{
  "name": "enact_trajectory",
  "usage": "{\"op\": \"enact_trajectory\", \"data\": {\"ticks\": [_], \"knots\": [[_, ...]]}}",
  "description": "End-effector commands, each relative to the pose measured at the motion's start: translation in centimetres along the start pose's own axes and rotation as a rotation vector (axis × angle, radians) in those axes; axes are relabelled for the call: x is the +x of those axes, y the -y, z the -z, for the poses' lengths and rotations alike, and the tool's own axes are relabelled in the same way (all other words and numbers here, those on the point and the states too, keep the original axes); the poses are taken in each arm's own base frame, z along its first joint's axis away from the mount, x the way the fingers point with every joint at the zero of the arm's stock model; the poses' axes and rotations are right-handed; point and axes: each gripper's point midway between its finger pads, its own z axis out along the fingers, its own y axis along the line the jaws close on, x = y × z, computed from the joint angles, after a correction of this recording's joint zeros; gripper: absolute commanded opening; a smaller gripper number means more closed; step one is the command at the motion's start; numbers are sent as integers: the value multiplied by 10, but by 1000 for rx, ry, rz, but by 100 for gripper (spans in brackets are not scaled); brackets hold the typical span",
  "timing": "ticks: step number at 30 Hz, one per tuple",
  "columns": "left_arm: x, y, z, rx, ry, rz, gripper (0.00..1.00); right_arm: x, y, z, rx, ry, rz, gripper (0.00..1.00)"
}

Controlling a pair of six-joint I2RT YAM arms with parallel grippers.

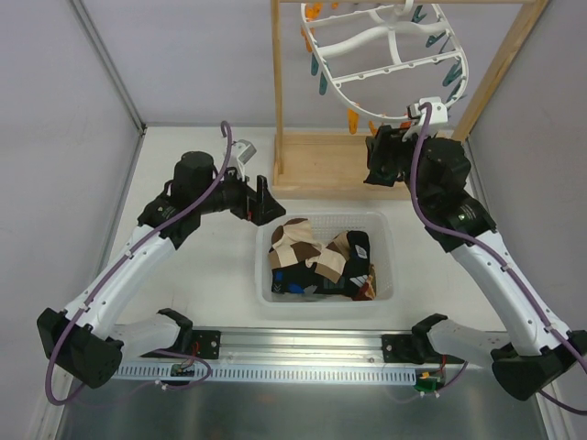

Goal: Clip the socks to the hanger
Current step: Rotate the hanger.

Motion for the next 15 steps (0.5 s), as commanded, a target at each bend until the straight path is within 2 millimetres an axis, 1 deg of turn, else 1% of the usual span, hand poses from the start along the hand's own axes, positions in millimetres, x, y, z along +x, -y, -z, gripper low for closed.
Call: {"op": "enact_trajectory", "data": {"ticks": [1, 3, 5, 6, 8, 9, 10, 11, 12, 13, 14, 15], "knots": [[-44, 22, 6, 53, 119, -6, 97, -38, 7, 2, 38, 100, 26, 71], [-62, 20, 4, 18, 175, 8, 98, -40, 12, 3, 64, 103, 26, 70], [-71, 18, -4, 11, 204, 30, 98, -42, 22, 3, 105, 112, 24, 70], [-84, 21, -6, 24, 249, 22, 98, -42, 28, 3, 125, 114, 22, 70], [-95, 19, -16, 29, 272, 44, 99, -40, 35, 2, 138, 105, 22, 67], [-111, 26, -15, 49, 303, 27, 99, -41, 46, 1, 164, 102, 20, 66], [-113, 24, -25, 52, 287, 31, 99, -39, 51, -1, 181, 94, 16, 65], [-121, 25, -28, 55, 294, 20, 98, -38, 56, 0, 196, 91, 5, 65], [-141, 33, -25, 68, 330, -2, 99, -39, 65, -1, 218, 93, 2, 65], [-145, 29, -34, 57, 326, 3, 99, -38, 69, -1, 229, 90, 1, 65], [-154, 29, -36, 54, 339, -4, 99, -37, 73, 0, 241, 85, 3, 65], [-173, 36, -31, 57, 379, -20, 99, -38, 81, 2, 264, 88, 2, 65]]}}
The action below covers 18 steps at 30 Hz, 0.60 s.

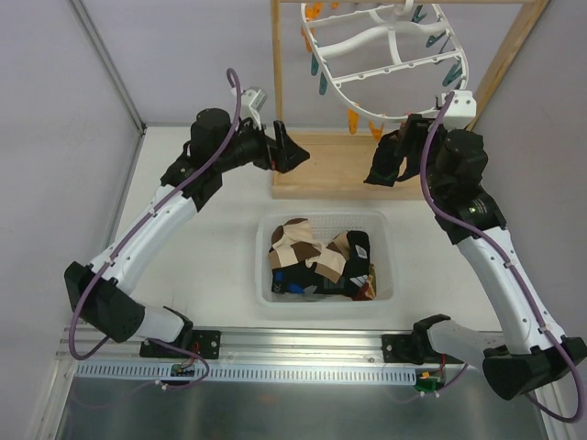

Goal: Clip the socks to the hanger
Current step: Rotate the hanger.

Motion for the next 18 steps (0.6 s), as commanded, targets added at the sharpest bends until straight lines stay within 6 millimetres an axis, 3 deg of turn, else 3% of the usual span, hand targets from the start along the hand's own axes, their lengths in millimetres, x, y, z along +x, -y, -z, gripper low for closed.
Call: {"op": "enact_trajectory", "data": {"ticks": [1, 9, 13, 14, 15, 18], "knots": [[-65, 20, -10, 23, 162, -47, 99, -31, 21, 4, 68, 74, -33, 65], [-138, 26, -47, 25, 314, -42, 99, -42, 55, -3, 133, 68, -45, 62], [-162, 17, -69, -17, 385, -28, 99, -48, 69, -5, 156, 36, -76, 56], [-172, 20, -70, -19, 414, -31, 99, -47, 70, -3, 148, 21, -83, 56], [-169, 9, -82, -47, 416, -23, 99, -49, 68, -2, 117, 23, -92, 56], [-177, 6, -98, -32, 453, -11, 97, -53, 54, 10, 26, 30, -105, 61]]}}
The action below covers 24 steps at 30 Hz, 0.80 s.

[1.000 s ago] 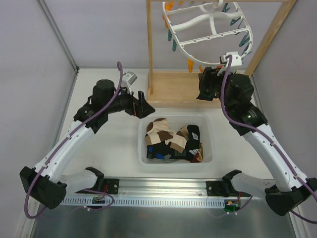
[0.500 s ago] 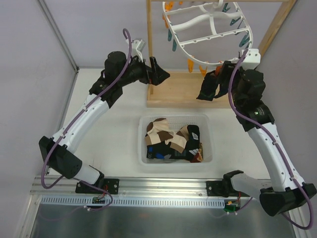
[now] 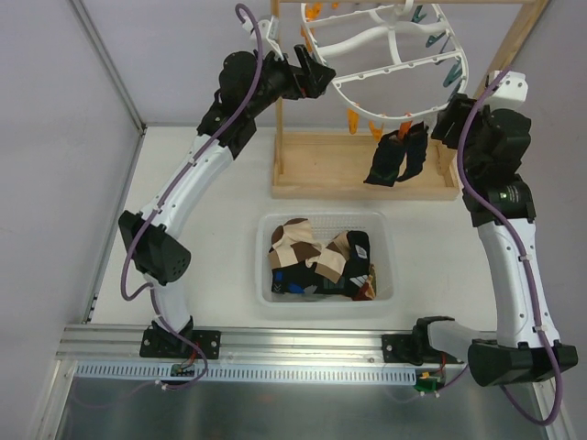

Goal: Clip the socks to the hanger
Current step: Rotate the hanger.

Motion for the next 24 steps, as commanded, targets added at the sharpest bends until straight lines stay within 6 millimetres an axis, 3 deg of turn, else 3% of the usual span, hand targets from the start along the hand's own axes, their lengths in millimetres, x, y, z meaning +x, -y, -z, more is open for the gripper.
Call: {"op": "enact_trajectory", "data": {"ticks": [1, 2, 6, 7, 8, 9, 13, 14, 16, 17, 18, 20, 21, 24], "knots": [[-26, 9, -17, 29, 123, 28, 96, -20, -22, 28, -150, 31, -47, 68], [-25, 11, -21, 44, 134, 34, 92, -21, -27, 33, -177, 30, -65, 70], [-17, 23, -30, 86, 169, 59, 59, -21, -58, 57, -365, 23, -122, 72], [-20, 32, -30, 101, 201, 72, 55, -20, -63, 60, -396, 29, -130, 72], [-8, 29, -31, 90, 190, 84, 53, -22, -67, 65, -425, 33, -135, 72], [-17, 43, -26, 105, 240, 98, 50, -21, -74, 68, -461, 31, -136, 72], [2, 52, -15, 52, 277, 182, 49, -15, -85, 66, -498, 7, -123, 72], [11, 46, -13, 12, 296, 211, 49, -16, -88, 67, -508, 5, -122, 72], [9, 52, -3, 13, 330, 276, 44, -14, -98, 68, -547, -3, -116, 72], [25, 48, -2, -12, 316, 303, 41, -12, -101, 68, -559, -4, -109, 72], [15, 49, 6, -18, 361, 334, 37, -10, -106, 69, -572, -8, -104, 72], [27, 51, 10, -17, 360, 379, 33, -8, -112, 72, -594, -12, -87, 72], [18, 59, 16, 12, 391, 396, 33, -6, -114, 72, -596, -17, -81, 72], [18, 71, 14, 53, 390, 389, 32, -3, -120, 75, -612, -5, -32, 72]]}}
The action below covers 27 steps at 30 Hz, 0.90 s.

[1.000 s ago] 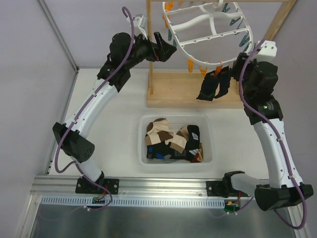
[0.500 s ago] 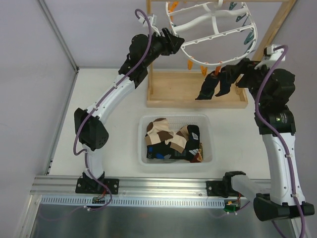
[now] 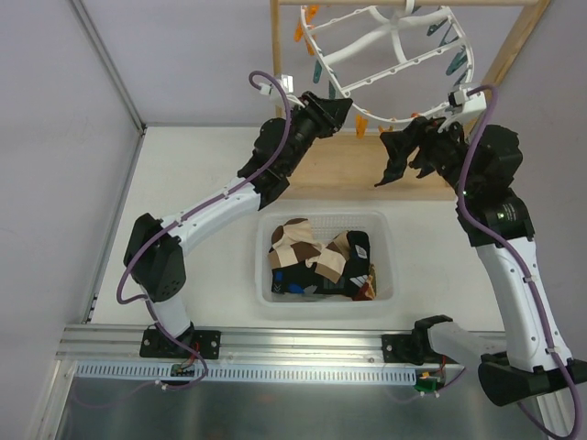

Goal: Clip the socks to the hanger
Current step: Rotate the hanger.

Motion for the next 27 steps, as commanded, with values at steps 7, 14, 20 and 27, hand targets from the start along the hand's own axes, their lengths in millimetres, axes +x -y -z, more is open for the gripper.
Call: {"op": "enact_trajectory", "data": {"ticks": [7, 14, 20, 27], "knots": [[-33, 71, 1, 172, 102, 106, 29, -13, -21, -9, -77, 67, 208, 71], [-7, 98, 11, 232, 32, 132, 29, -12, -11, -20, -75, 50, 466, 74], [-12, 96, 25, 201, 24, 91, 45, -15, 8, -35, 4, 21, 527, 74], [-56, 90, 59, 165, -31, -101, 83, -24, 22, -47, 71, 47, 561, 67]]}}
